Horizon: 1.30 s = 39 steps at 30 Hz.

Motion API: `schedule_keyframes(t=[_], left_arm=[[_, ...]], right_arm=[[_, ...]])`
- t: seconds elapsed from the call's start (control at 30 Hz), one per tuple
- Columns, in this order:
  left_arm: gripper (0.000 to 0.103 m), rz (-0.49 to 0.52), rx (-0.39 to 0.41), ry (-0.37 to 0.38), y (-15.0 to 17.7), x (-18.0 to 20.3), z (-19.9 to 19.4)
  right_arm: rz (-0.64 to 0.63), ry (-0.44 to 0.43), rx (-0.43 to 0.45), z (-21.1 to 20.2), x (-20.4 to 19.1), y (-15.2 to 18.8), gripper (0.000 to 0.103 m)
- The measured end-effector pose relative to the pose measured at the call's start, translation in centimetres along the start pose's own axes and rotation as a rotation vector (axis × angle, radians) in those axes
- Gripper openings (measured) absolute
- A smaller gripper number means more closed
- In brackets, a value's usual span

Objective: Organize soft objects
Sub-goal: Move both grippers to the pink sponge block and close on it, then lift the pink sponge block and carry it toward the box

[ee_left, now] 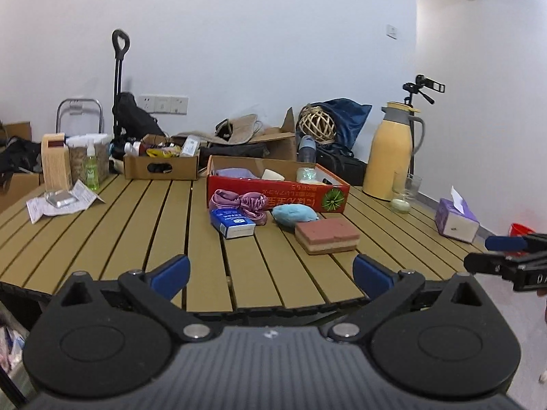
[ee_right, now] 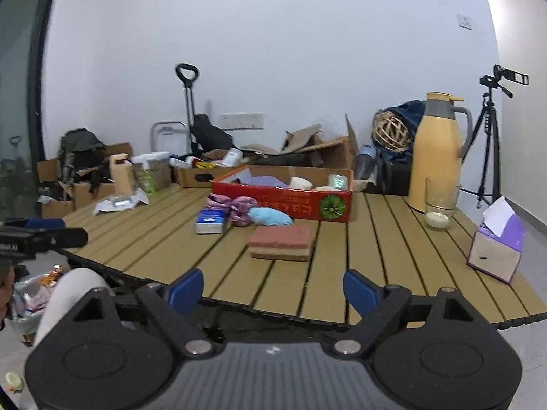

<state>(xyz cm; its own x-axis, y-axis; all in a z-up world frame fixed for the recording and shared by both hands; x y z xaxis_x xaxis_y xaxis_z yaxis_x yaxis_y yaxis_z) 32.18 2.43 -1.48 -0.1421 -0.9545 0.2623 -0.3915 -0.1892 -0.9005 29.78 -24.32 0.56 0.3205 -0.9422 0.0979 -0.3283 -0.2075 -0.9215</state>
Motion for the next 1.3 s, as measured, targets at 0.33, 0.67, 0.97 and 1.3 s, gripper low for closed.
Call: schedule_keyframes(t=[0.33, 0.67, 0.97, 1.3], left_arm=[[0.103, -0.02, -0.121, 0.001, 0.7, -0.3, 8.3], [0.085, -0.122, -0.294, 0.059, 0.4, 2.8, 21.5], [0.038, -0.238, -0.403, 0.119, 0.1, 3.5, 29.4], [0.038, -0.323, -0.432, 0.146, 0.7, 3.2, 29.0]], right_arm=[[0.074, -0.008, -0.05, 7.8, 2.3, 0.9, 0.087], [0.213, -0.076, -0.148, 20.0, 5.5, 0.5, 0.072], [0.299, -0.156, -0.156, 27.6, 6.0, -0.9, 0.02], [0.431, -0.193, -0.17, 28.8, 7.2, -0.1, 0.031]])
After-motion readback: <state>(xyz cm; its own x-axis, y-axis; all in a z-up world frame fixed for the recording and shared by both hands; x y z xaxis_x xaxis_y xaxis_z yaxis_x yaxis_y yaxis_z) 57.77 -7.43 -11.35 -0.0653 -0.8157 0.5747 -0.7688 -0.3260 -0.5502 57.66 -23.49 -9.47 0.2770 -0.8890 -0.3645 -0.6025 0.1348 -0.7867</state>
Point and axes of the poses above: each gripper's, at about its wrist camera, not at the fingertips, and z roughly the way its jaws point, x to its right, y to its underside, the point moved 10 cm from there along z, roughly the way its jaws point, and after that the axes turned 9 degrees about -z, right-handed, at the moved point
